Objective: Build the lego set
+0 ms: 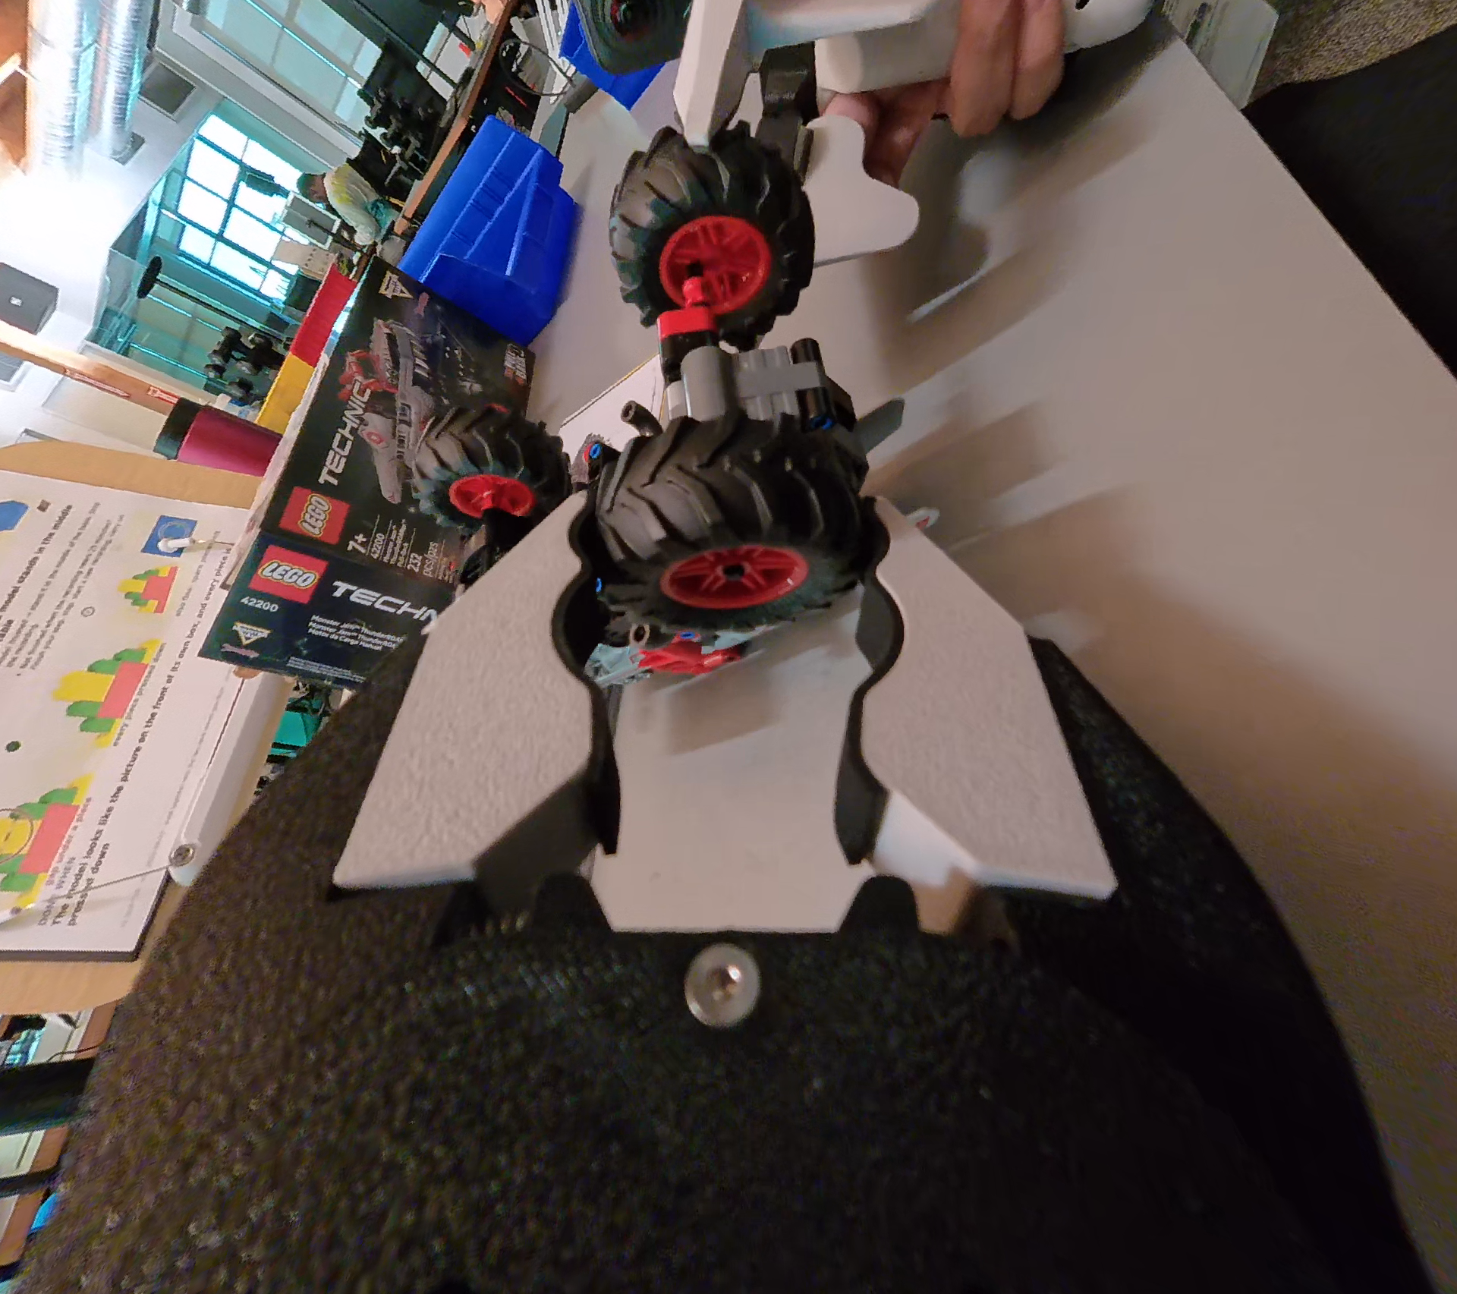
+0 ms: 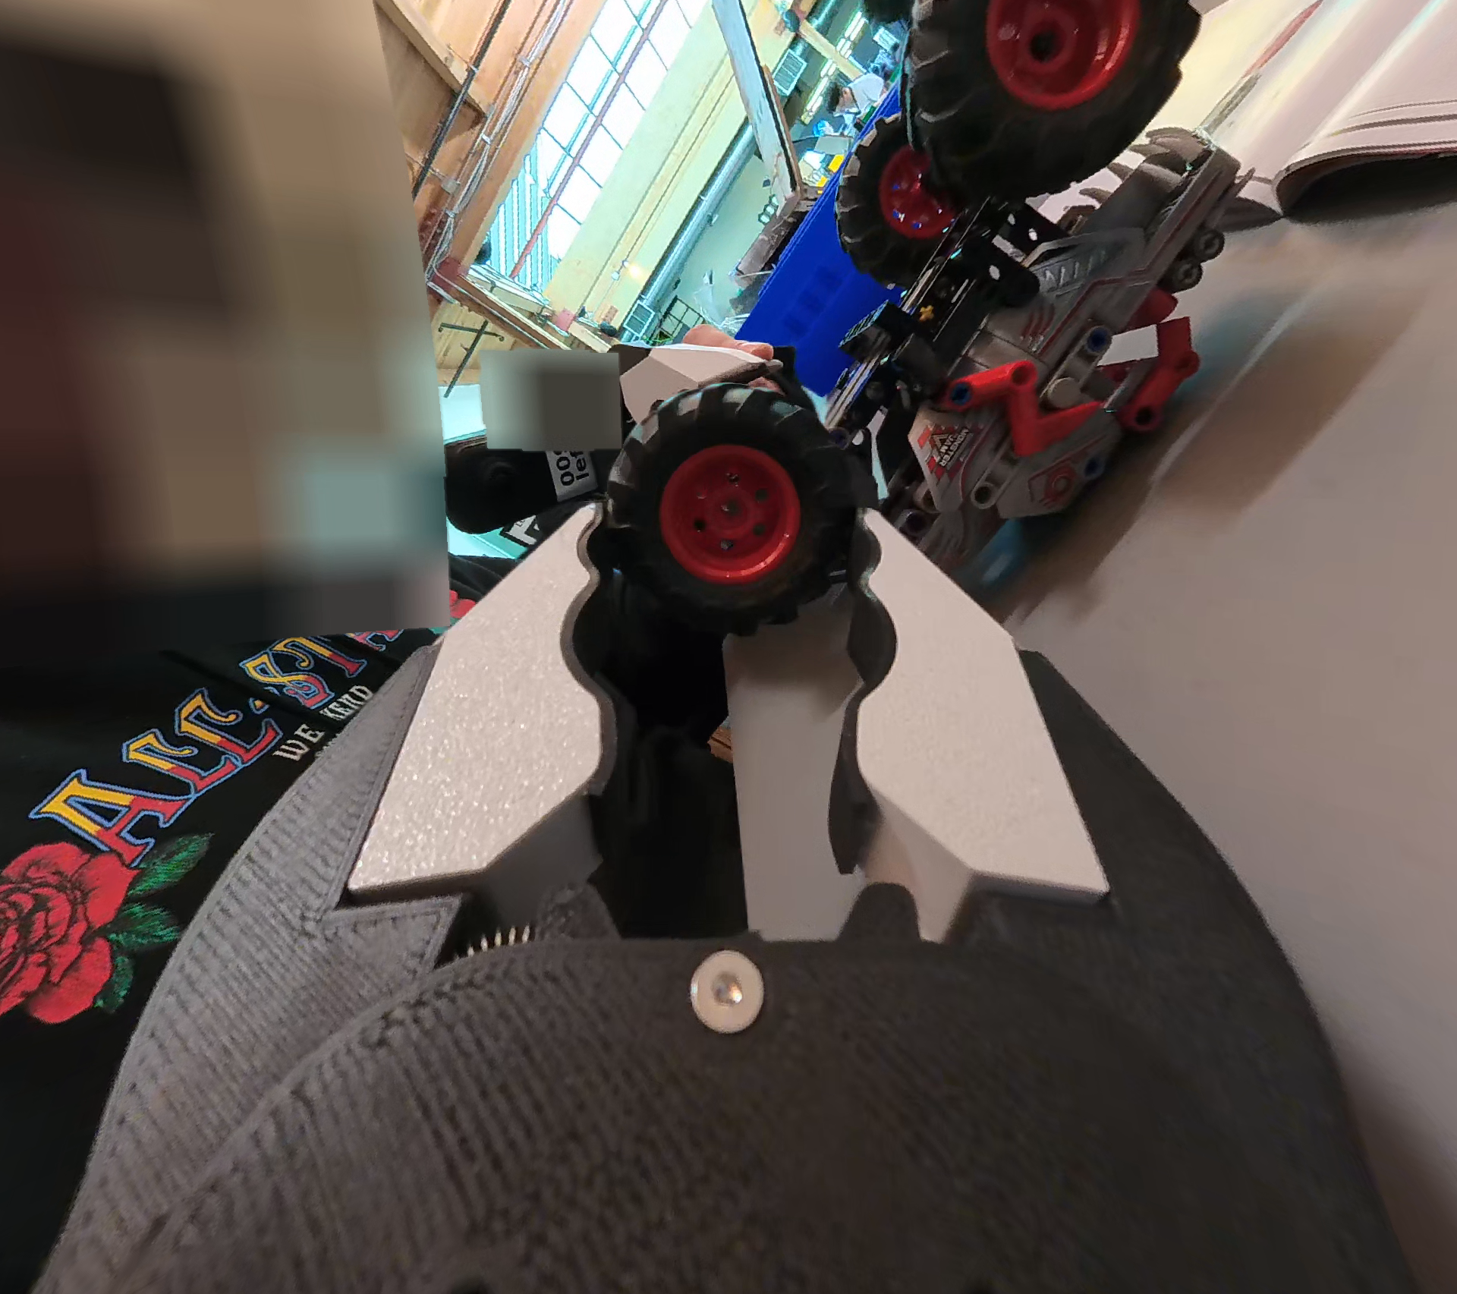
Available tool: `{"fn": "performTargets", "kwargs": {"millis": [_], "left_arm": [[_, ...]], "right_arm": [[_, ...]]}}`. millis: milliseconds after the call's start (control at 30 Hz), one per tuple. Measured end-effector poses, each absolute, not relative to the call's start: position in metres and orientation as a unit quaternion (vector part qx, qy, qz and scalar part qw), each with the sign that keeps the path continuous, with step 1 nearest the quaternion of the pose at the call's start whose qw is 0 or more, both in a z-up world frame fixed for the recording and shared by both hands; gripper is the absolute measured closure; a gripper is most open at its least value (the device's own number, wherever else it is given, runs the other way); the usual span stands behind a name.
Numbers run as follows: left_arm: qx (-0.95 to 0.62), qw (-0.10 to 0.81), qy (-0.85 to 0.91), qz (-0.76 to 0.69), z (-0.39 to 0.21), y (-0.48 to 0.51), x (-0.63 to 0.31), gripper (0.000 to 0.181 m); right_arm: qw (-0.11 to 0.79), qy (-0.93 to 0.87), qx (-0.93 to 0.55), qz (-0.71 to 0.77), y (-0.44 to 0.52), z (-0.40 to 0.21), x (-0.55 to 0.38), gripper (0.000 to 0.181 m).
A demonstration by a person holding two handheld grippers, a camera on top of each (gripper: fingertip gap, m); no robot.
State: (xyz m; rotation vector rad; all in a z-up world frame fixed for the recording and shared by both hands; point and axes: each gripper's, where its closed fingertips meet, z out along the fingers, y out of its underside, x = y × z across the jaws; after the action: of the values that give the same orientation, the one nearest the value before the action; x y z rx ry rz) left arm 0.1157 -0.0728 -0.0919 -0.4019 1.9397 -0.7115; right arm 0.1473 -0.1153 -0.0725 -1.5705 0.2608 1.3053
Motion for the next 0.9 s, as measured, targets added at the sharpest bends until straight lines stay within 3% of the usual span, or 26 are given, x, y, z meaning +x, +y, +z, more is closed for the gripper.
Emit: {"fn": "performTargets", "kwargs": {"millis": [900], "left_arm": [[-0.160,0.497,0.802,-0.290,-0.0936,-0.0732,0.1138,0.119]], "right_arm": [[0.509,0.094,-0.669,0.533,-0.1128,-0.0753,0.1478,0.123]]}}
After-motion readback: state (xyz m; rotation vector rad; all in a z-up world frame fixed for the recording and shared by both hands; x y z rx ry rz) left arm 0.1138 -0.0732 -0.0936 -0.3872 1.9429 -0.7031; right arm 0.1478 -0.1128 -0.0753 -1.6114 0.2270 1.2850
